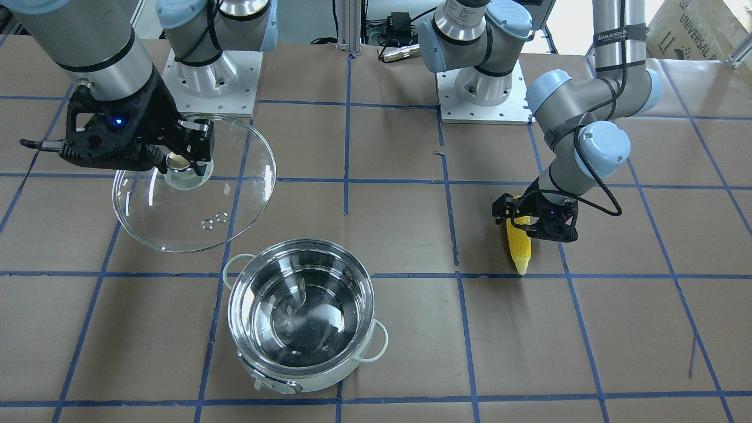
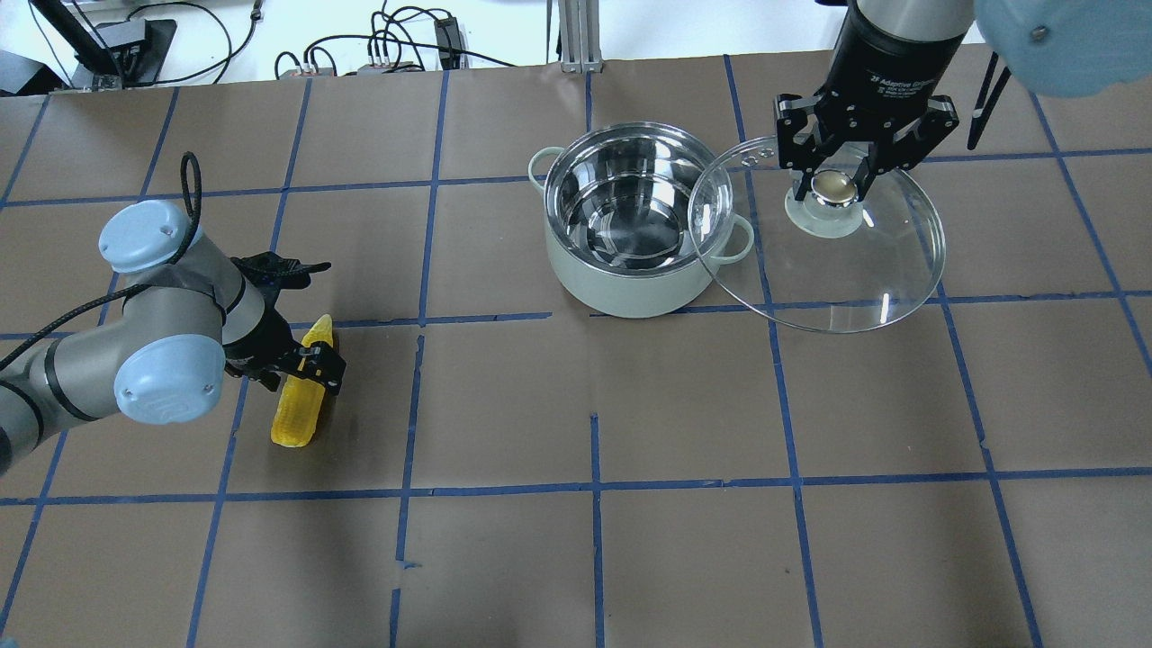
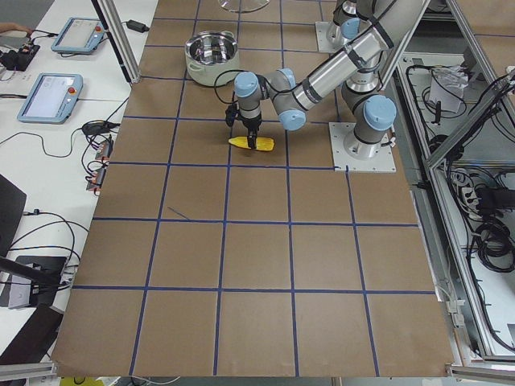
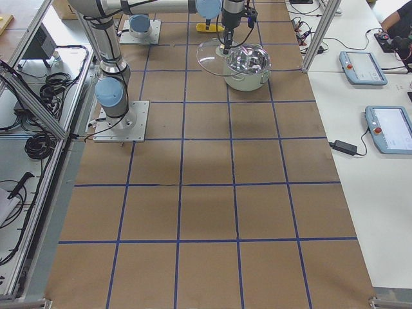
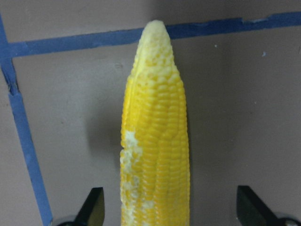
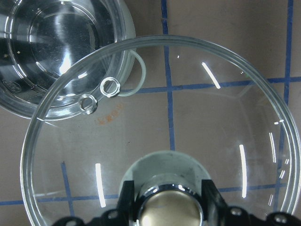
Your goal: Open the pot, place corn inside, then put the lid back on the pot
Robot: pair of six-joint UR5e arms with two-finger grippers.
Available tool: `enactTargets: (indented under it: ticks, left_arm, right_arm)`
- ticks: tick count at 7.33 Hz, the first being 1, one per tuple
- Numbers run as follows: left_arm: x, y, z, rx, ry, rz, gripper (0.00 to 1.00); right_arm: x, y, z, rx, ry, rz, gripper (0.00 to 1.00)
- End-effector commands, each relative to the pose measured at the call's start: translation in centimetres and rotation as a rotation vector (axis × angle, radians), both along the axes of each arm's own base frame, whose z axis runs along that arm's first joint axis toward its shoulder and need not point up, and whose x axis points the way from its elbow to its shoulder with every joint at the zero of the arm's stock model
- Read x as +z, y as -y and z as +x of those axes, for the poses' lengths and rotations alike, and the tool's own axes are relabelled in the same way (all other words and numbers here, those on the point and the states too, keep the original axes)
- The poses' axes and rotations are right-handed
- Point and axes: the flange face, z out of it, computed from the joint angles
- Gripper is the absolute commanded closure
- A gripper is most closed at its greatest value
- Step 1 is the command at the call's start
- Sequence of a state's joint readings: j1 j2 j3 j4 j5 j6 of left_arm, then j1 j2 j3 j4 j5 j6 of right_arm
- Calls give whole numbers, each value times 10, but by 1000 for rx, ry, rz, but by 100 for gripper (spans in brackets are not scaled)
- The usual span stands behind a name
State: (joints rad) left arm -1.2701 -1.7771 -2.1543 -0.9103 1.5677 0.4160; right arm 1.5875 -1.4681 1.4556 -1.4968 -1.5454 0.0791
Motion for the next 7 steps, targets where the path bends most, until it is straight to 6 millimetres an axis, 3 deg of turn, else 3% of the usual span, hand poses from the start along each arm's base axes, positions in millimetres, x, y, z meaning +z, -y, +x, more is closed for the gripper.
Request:
enactTargets:
  ticks: [1,3,4,5,7]
  left_arm:
    - [-7,1,1,-3,-3,12,34]
    - [-5,2,3,-9,14,9,81]
    - [4,4,11,-16,89,7,90]
    - [16,9,9,-24,107,-17,92]
    - [47,20,-12,-17,97,-59,92]
  right_arm:
    - [-1,0,0,0,10,-2,57]
    - [0,1,0,1,10,-3,56]
    - [0,1,-1,-1,10,-3,56]
    - [0,1,-1,-3,10,-3,56]
    - [0,1,-2,-4,8,-3,55]
